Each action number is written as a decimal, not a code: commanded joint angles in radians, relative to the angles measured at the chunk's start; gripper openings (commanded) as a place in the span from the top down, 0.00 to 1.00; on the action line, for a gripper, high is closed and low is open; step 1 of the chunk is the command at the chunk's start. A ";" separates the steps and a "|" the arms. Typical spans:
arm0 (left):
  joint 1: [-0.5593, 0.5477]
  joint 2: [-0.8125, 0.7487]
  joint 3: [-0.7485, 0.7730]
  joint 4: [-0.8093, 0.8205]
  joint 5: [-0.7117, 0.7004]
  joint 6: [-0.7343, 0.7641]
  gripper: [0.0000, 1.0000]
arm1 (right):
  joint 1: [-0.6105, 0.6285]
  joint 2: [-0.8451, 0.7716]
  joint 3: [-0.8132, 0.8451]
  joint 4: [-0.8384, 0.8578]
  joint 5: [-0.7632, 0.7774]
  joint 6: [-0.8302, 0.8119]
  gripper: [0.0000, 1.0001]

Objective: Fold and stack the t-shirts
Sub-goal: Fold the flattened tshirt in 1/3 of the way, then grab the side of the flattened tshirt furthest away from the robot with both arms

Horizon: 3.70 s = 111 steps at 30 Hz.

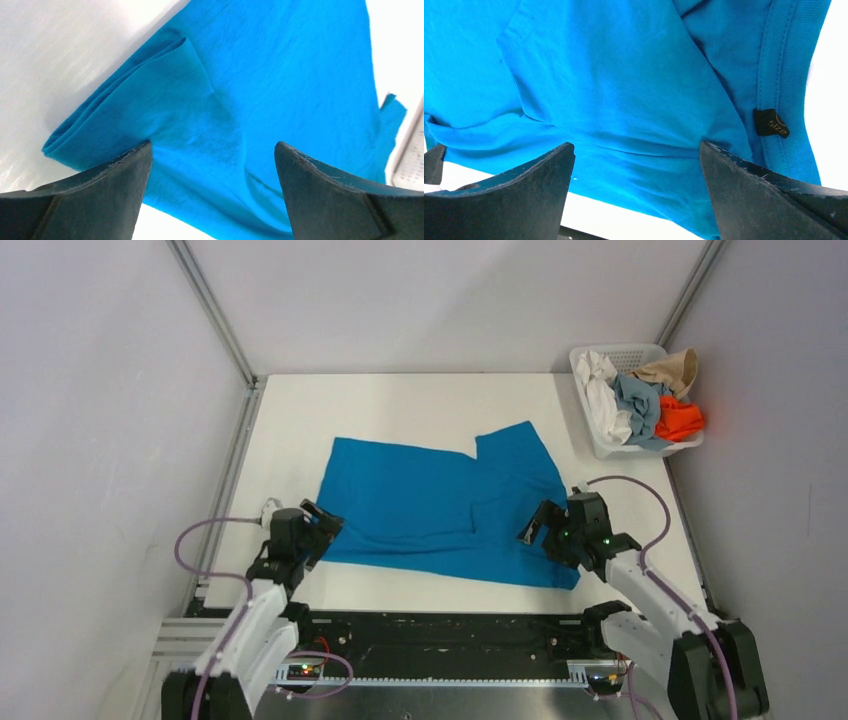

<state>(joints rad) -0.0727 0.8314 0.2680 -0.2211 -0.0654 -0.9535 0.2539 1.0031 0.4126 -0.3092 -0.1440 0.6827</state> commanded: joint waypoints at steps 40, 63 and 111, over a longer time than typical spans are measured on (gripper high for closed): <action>-0.052 -0.030 0.437 -0.329 -0.073 0.087 0.02 | -0.048 -0.035 0.317 -0.022 0.245 -0.155 0.00; 0.166 1.323 1.394 -0.307 0.354 0.492 0.02 | -0.168 0.679 0.779 0.133 0.135 -0.205 0.00; 0.015 1.326 1.464 -0.498 0.176 0.594 0.97 | -0.045 1.161 1.390 -0.163 0.226 -0.365 0.07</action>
<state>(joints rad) -0.0612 2.1437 1.6894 -0.7170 0.1013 -0.3889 0.1986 2.0762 1.6394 -0.3733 0.0196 0.3527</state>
